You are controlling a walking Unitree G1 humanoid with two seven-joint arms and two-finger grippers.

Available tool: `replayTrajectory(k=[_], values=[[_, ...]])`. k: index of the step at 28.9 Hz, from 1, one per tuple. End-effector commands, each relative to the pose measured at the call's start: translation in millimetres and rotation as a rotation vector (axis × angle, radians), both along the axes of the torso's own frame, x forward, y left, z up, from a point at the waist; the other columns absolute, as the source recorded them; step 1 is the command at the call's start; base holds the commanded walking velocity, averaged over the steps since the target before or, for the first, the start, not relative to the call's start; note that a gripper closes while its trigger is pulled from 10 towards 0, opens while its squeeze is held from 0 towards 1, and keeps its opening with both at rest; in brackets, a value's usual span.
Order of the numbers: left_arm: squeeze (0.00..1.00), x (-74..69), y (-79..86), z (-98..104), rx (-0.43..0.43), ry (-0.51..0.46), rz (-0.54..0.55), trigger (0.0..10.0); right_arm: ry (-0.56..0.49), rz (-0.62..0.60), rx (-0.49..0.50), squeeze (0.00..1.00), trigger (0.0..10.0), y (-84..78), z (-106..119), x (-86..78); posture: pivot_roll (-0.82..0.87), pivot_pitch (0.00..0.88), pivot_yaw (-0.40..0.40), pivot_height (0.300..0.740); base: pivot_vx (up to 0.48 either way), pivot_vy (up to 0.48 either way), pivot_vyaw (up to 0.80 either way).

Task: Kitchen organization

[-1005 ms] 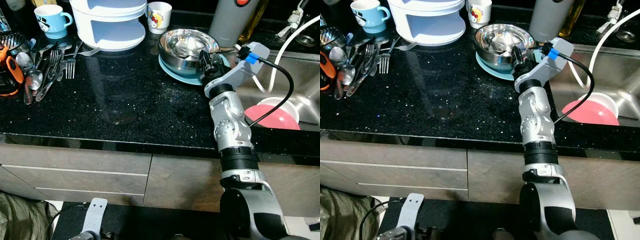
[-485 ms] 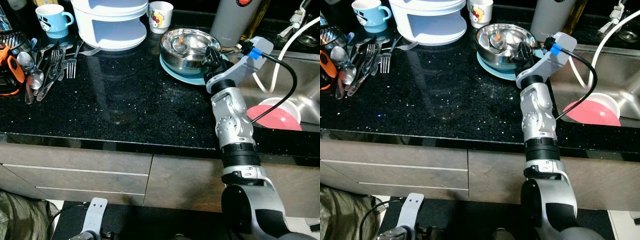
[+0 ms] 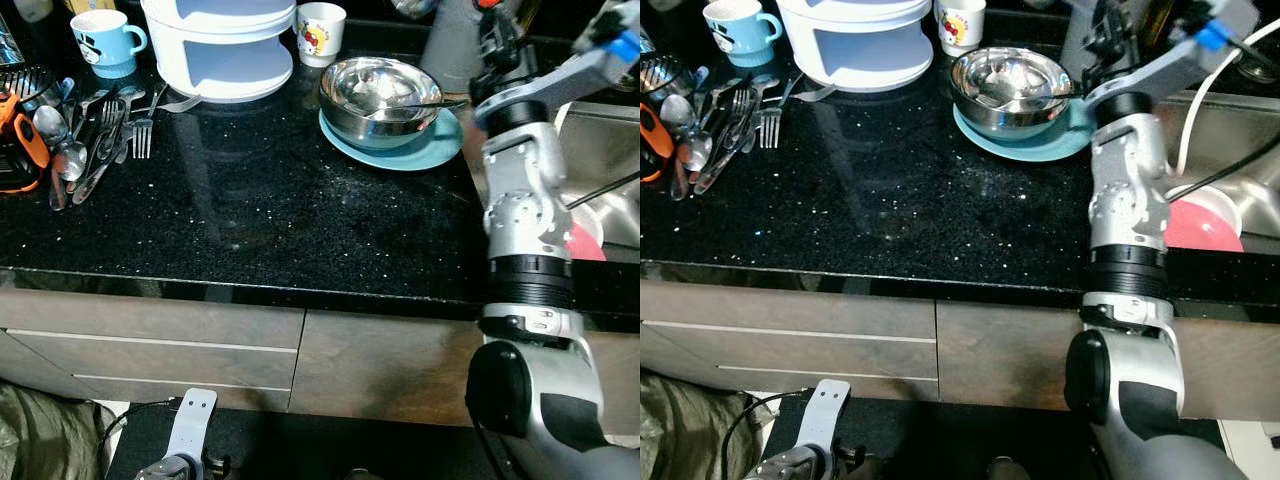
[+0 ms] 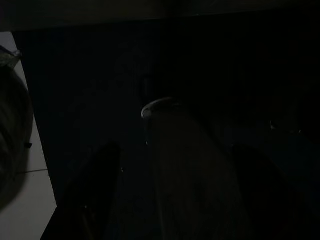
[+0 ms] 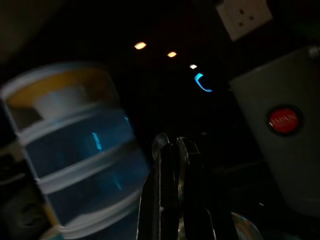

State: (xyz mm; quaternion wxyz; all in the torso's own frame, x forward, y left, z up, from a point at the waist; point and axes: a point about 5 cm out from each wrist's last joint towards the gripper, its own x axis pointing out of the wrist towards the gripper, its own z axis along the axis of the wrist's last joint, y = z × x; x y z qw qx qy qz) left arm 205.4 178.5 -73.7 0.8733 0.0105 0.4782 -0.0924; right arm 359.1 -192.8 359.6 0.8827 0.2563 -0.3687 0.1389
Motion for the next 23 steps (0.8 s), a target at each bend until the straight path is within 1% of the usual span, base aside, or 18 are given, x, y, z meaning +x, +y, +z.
replayTrajectory(k=[1, 2, 5, 9, 11, 13, 16, 18, 21, 23], values=[[0.0, -8.5, -0.7, -5, -0.007, 0.036, 0.011, 10.0, -0.009, 0.019, 0.017, 0.0, 10.0, -7.1, 0, -5.3, 0.01, 0.107, 0.003, 0.74, 0.0, 0.0, 0.0], [0.0, -8.4, -0.7, -5, -0.008, 0.037, 0.009, 10.0, 0.016, 0.02, 0.004, 0.0, 10.0, -9.4, -4, -6.0, 0.01, 0.105, 0.005, 0.74, 0.0, 0.0, 0.0], [0.0, -8.6, -1.1, -5, -0.011, 0.054, -0.027, 10.0, 0.059, 0.037, -0.021, 0.0, 10.0, -14.8, -12, -10.6, 0.0, 0.1, 0.014, 0.74, 0.0, 0.0, -0.77], [0.0, -10.2, -1.8, -5, 0.002, 0.1, -0.127, 10.0, 0.068, 0.035, -0.026, 0.0, 10.0, -22.9, -17, -16.6, -0.01, 0.094, 0.022, 0.74, 0.0, 0.0, -0.8], [0.0, -10.0, -0.9, -5, 0.018, 0.104, -0.144, 10.0, 0.068, 0.031, -0.033, 0.0, 10.0, -23.5, -17, -17.5, -0.01, 0.092, 0.023, 0.74, 0.0, 0.0, -0.8], [0.0, -9.5, 0.8, -5, 0.041, 0.106, -0.144, 10.0, 0.067, 0.036, -0.045, 0.0, 10.0, -21.5, -18, -17.6, -0.01, 0.09, 0.022, 0.74, 0.0, 0.0, 0.0], [0.0, -9.3, 1.0, -5, 0.044, 0.106, -0.145, 10.0, 0.071, 0.038, -0.049, 0.0, 10.0, -20.6, -19, -17.1, -0.01, 0.09, 0.022, 0.74, 0.0, 0.0, 0.0], [0.0, -8.8, 2.2, -4, 0.058, 0.105, -0.143, 10.0, 0.094, 0.035, -0.073, 0.0, 10.0, -16.6, -21, -14.7, -0.01, 0.096, 0.023, 0.74, 0.0, 0.0, 0.0], [0.0, -8.7, 3.5, -4, 0.073, 0.112, -0.149, 10.0, 0.142, 0.007, -0.111, 0.0, 10.0, -13.1, -27, -11.3, 0.0, 0.086, 0.025, 0.74, 0.0, -0.406, 0.0], [0.0, -9.0, 3.9, -4, 0.073, 0.115, -0.152, 10.0, 0.193, -0.039, -0.151, 0.0, 10.0, -12.2, -35, -6.8, 0.0, 0.085, 0.028, 0.74, 0.0, -0.472, 0.0]])
